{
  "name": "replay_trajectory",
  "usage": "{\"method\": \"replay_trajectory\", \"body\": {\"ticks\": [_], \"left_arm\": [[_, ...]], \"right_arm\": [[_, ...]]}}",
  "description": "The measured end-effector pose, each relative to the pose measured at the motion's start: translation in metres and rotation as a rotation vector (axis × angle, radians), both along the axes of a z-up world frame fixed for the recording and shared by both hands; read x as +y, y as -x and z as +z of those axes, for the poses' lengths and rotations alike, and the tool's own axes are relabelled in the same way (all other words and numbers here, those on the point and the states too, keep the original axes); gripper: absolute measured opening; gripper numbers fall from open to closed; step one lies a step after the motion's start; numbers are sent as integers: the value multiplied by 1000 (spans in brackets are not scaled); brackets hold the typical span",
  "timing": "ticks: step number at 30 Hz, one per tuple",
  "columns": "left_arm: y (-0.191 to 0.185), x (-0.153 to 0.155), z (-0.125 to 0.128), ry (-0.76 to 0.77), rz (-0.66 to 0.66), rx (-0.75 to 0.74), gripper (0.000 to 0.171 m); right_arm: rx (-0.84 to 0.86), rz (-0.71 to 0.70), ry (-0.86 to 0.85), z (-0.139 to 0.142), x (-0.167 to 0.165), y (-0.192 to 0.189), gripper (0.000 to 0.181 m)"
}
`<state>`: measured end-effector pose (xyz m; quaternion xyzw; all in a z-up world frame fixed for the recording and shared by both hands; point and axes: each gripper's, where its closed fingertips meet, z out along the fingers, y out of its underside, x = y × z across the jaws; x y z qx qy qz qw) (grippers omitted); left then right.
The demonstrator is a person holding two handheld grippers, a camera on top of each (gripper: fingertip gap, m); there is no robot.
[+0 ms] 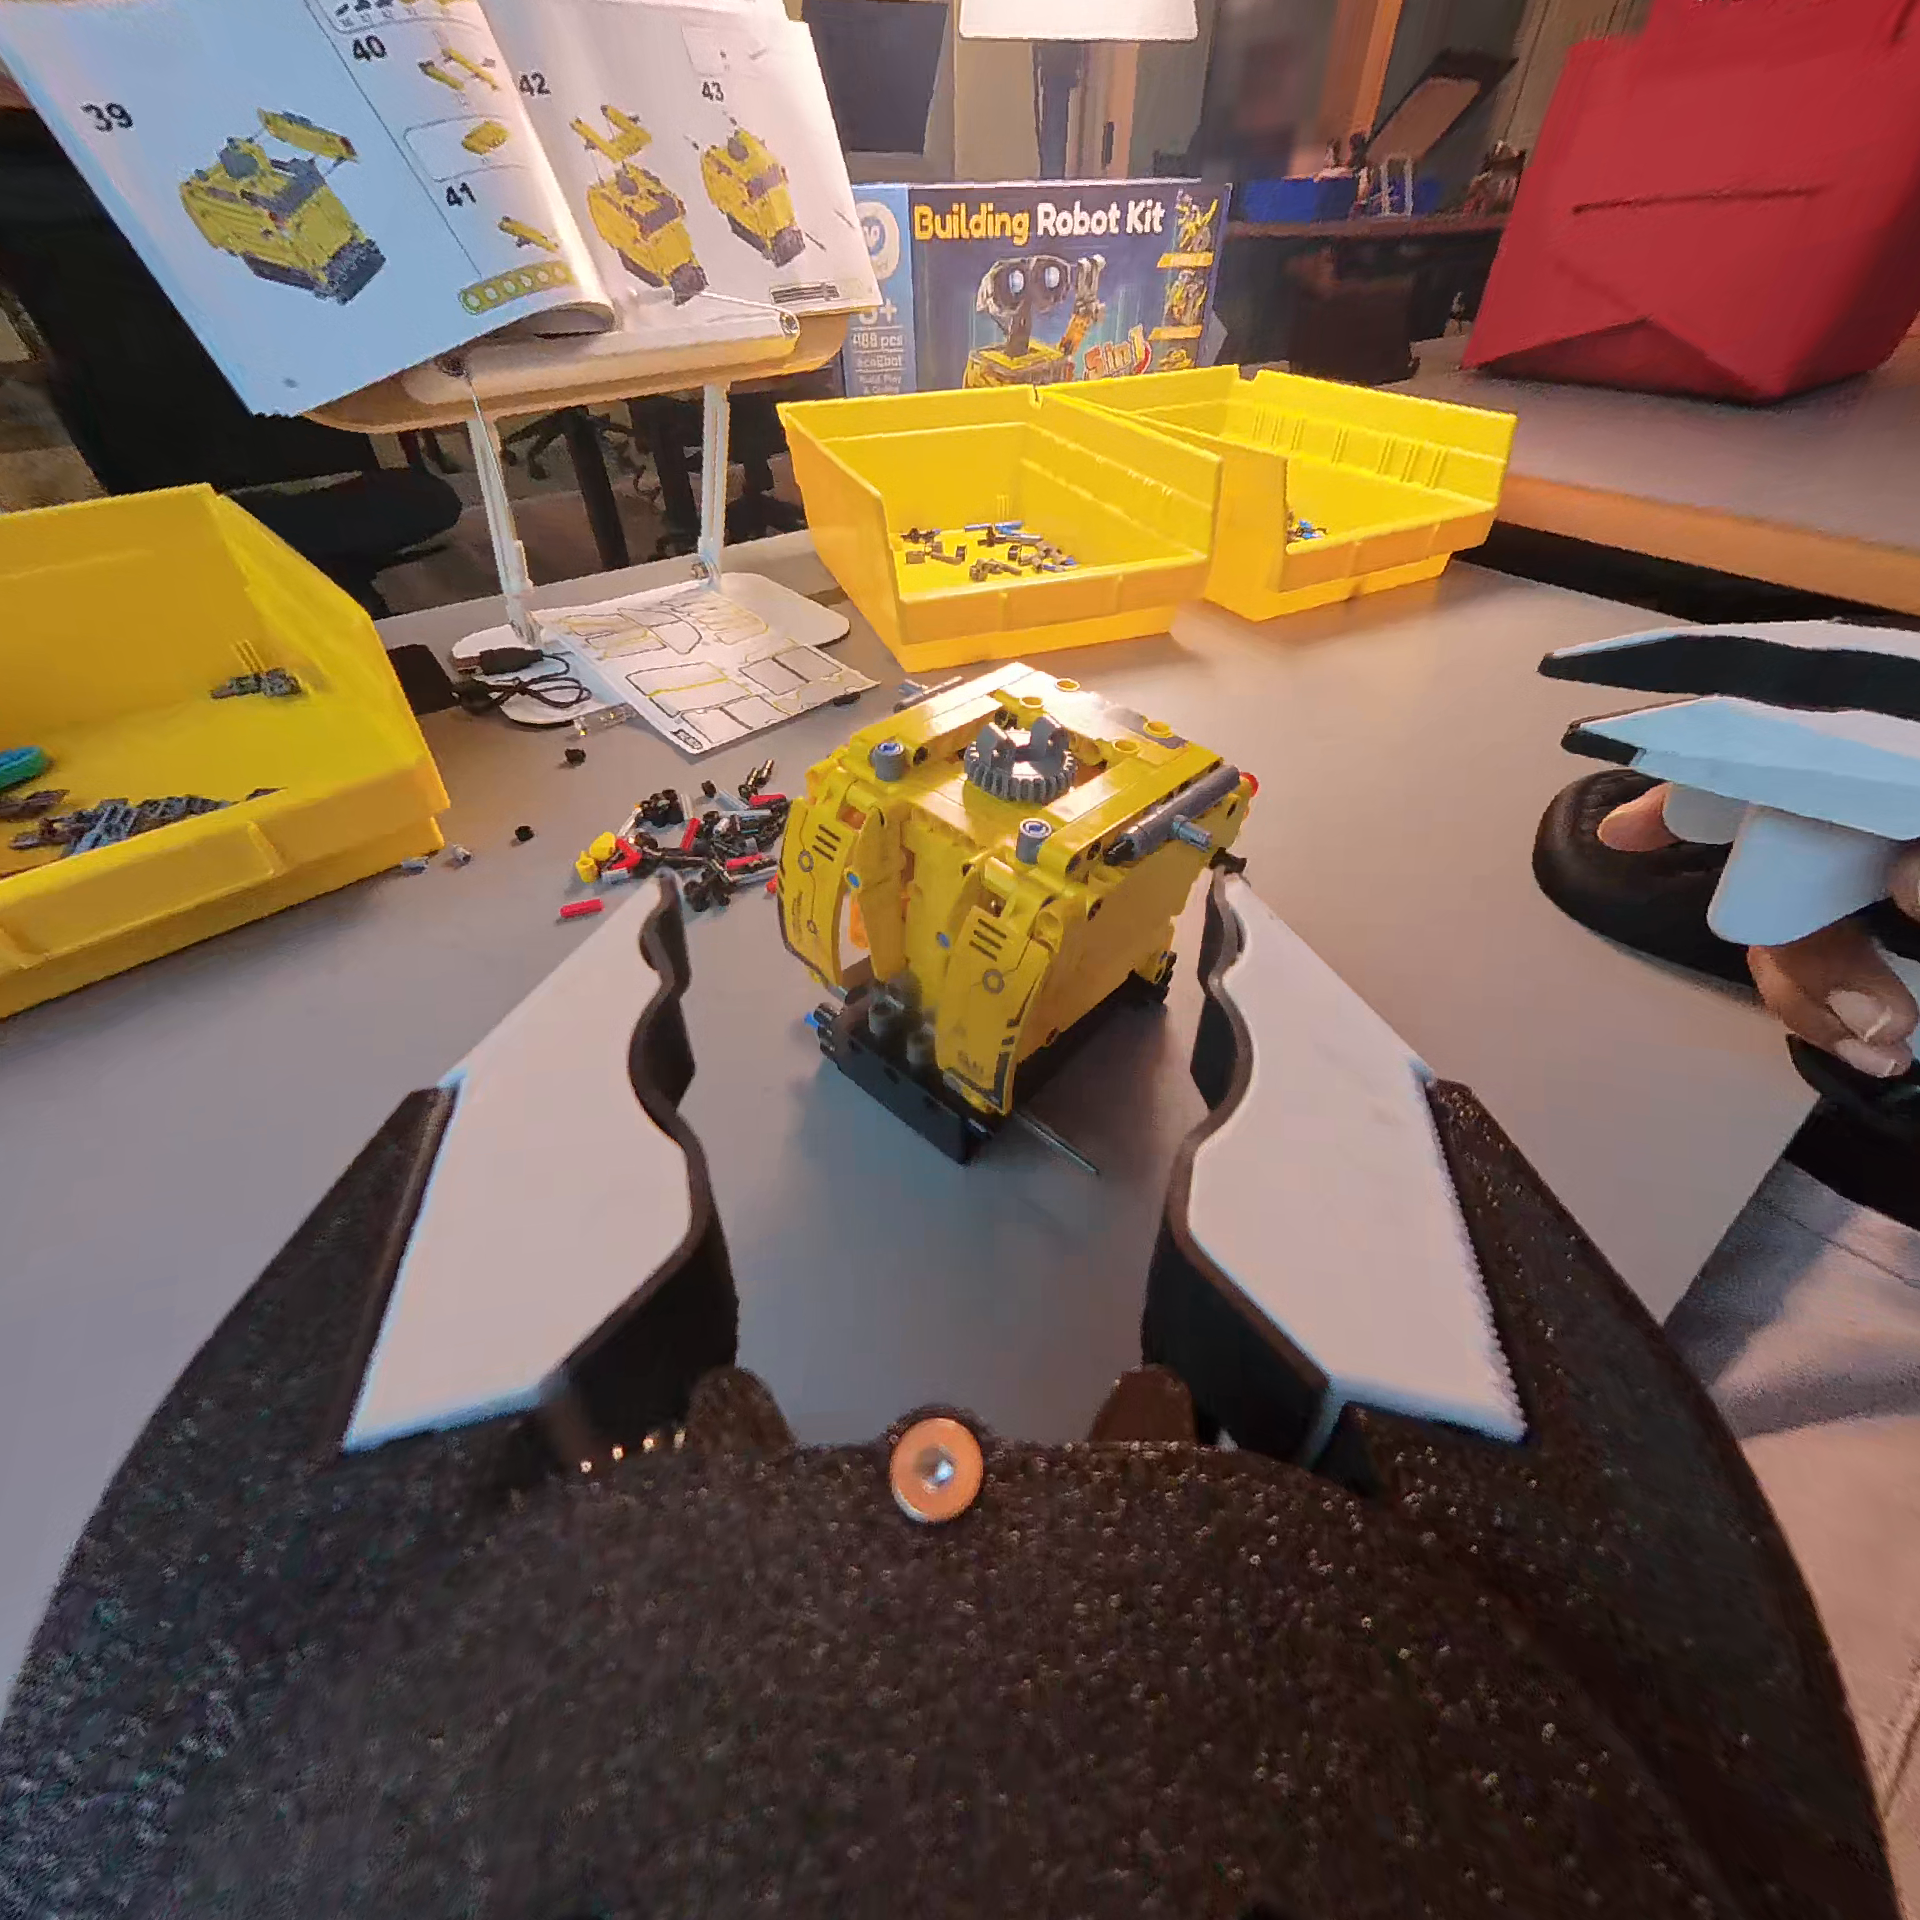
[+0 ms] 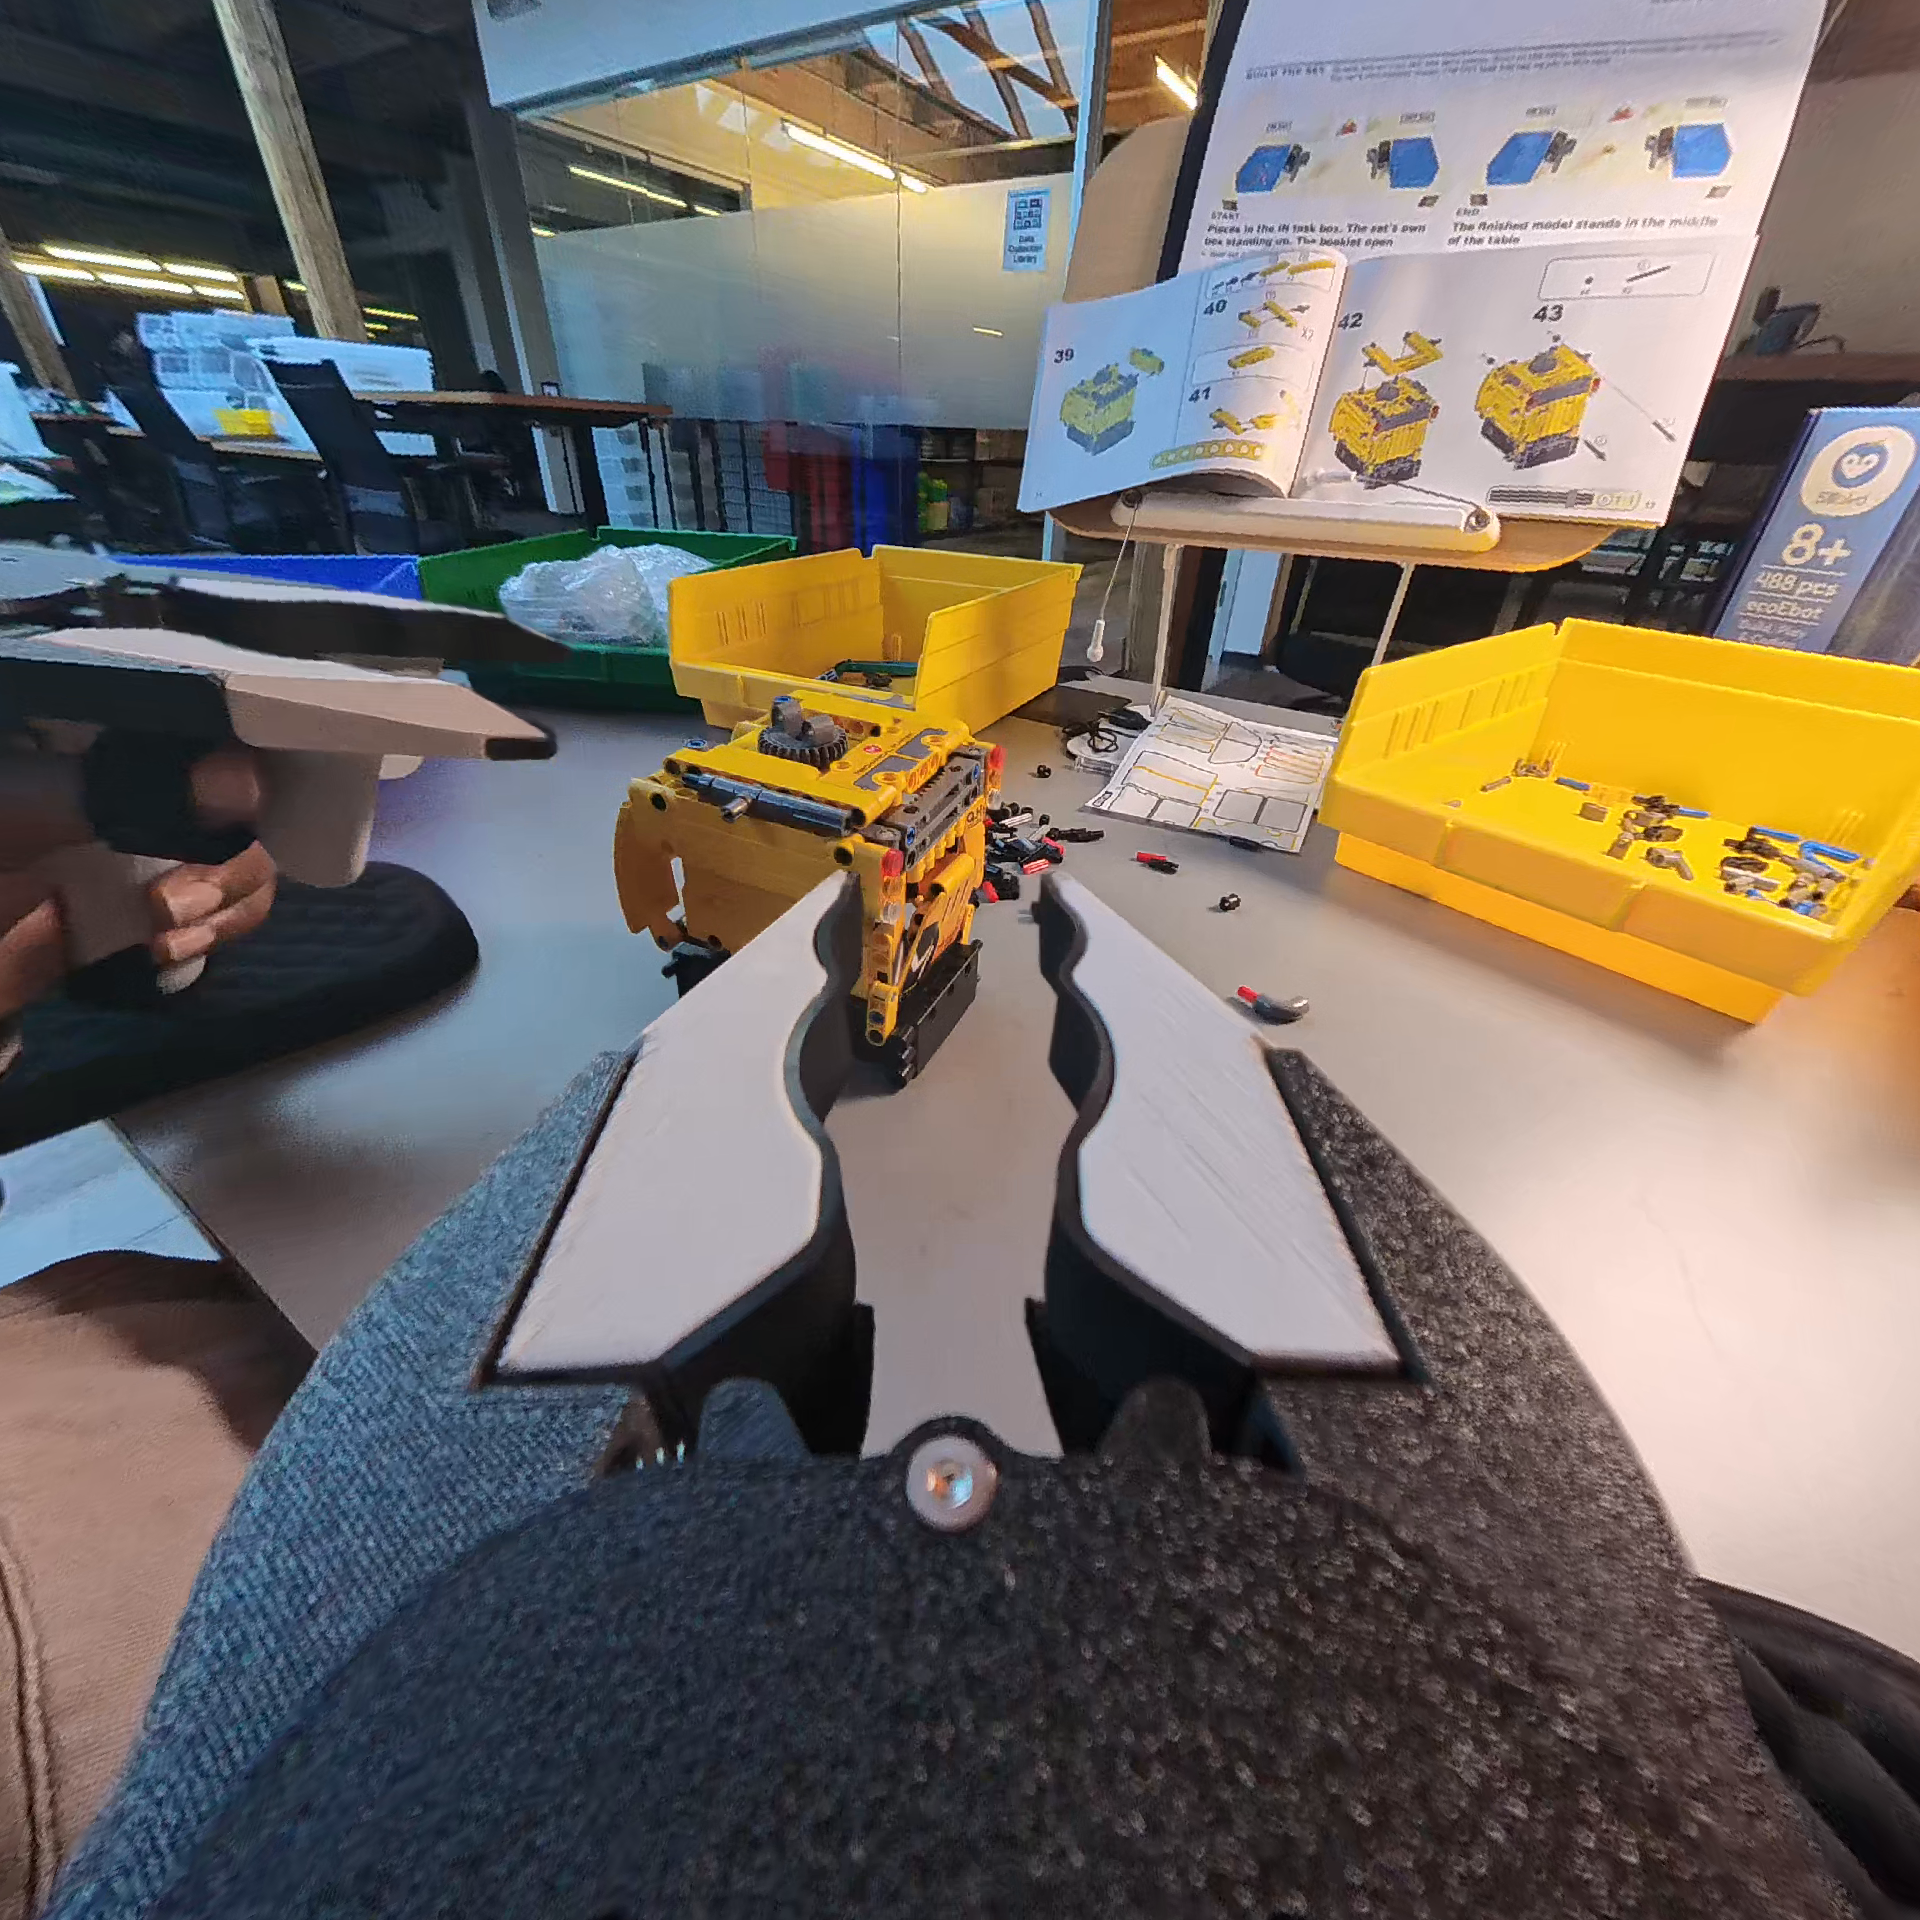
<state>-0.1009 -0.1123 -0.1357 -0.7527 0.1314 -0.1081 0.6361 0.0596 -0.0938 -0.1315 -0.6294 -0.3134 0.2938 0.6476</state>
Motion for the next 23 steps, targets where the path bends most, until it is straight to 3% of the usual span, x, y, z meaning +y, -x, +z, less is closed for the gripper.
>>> {"method": "replay_trajectory", "body": {"ticks": [7, 13, 17, 19, 21, 23], "left_arm": [[30, -28, -18, 69, 140, -5, 105], [21, -24, -29, 100, 149, 76, 98], [3, -12, -45, 188, 108, 200, 74], [1, -4, -52, 204, 140, 287, 47], [2, 2, -57, 203, 183, 406, 30], [4, 6, -57, 189, 220, 504, 16]], "right_arm": [[-36, -11, -12, 1, -6, -3, 38], [-71, 145, 3, 0, -39, 34, 36], [-34, 434, -32, 36, -95, 77, 0], [-21, 599, -41, 57, -131, 98, 0], [-37, 738, -49, 69, -168, 117, 0], [-110, 776, -77, 66, -187, 136, 0]]}}
